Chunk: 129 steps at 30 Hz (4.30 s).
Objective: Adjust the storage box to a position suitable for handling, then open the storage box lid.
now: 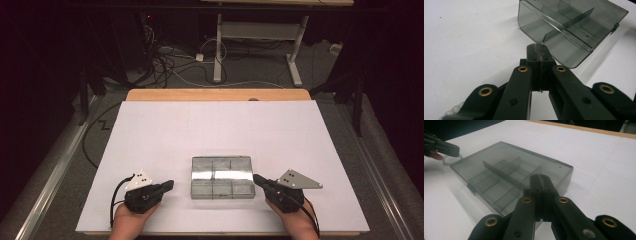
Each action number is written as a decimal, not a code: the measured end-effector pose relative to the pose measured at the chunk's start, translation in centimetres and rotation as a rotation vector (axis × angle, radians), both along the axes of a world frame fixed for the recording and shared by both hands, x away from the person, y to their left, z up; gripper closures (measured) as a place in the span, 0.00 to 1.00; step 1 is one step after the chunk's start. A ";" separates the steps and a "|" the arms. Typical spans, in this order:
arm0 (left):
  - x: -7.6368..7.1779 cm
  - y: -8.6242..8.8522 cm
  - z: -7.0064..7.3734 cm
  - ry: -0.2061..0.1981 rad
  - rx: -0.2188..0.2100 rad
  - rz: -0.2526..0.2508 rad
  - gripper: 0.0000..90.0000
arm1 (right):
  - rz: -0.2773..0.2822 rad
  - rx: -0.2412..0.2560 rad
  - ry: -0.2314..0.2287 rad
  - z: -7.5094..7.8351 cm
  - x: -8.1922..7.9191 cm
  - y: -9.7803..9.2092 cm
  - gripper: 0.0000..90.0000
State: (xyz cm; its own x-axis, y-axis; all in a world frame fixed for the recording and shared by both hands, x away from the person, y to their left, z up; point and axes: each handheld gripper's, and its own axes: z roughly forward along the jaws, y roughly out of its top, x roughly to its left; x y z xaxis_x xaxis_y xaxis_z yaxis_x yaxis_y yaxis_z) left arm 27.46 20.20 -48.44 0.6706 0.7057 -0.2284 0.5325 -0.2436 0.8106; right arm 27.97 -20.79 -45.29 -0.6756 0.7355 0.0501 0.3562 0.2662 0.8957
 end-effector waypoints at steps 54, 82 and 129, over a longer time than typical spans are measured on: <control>1.3 -2.8 -0.9 -0.014 0.025 -0.054 0.97 | 0.250 -0.029 0.118 -2.8 -2.7 7.7 1.00; 1.2 -2.8 -1.0 -0.013 0.025 -0.062 0.97 | 0.172 -0.041 0.219 -4.0 -1.8 7.6 1.00; 1.1 -2.8 -0.9 -0.021 0.024 -0.068 0.97 | 0.186 0.030 0.159 -3.6 -2.1 7.1 1.00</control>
